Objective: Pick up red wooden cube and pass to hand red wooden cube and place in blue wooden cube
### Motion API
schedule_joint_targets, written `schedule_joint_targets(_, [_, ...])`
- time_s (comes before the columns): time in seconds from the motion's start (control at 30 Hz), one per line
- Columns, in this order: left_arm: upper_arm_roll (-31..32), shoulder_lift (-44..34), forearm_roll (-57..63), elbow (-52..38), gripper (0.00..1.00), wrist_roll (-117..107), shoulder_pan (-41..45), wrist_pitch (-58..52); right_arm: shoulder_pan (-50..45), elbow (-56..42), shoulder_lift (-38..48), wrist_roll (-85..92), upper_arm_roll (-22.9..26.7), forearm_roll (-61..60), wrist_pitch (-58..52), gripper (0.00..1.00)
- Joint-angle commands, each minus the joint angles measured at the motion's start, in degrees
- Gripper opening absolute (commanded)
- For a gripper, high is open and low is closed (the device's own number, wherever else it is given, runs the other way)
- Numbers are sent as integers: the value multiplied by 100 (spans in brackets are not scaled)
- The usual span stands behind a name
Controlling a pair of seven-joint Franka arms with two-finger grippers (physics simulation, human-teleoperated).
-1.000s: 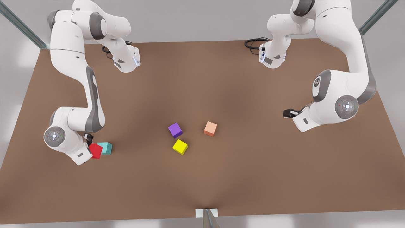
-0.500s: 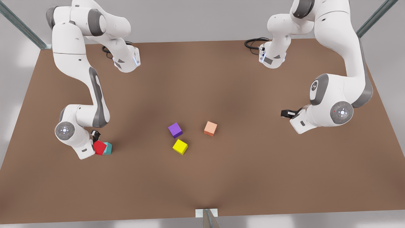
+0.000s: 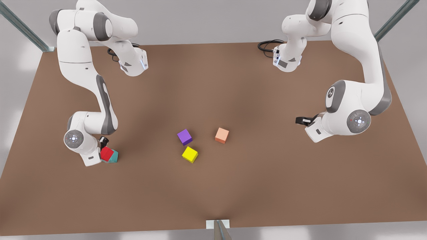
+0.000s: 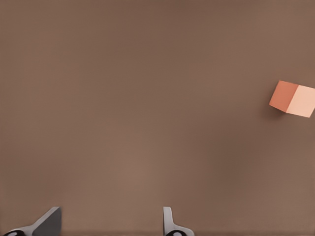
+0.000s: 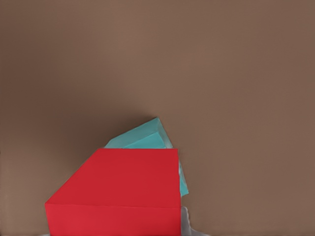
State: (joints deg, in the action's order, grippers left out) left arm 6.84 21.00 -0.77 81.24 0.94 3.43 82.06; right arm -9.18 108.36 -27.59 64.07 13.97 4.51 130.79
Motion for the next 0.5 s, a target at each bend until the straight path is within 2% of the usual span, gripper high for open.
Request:
schedule_joint_targets(0.0, [1,1,6,-2,100,-103,0,-6,4,45,8,-79,0,-170,-150,80])
schedule_joint_targets(0.03, [1,1,6,-2,100,-103,0,-6,4,45,8,-79,0,-170,-141,100])
schedule_joint_targets(0.47, [-7,27,15,-2,100,-103,-18,-6,-5,45,-107,-88,-9,-240,-45,100])
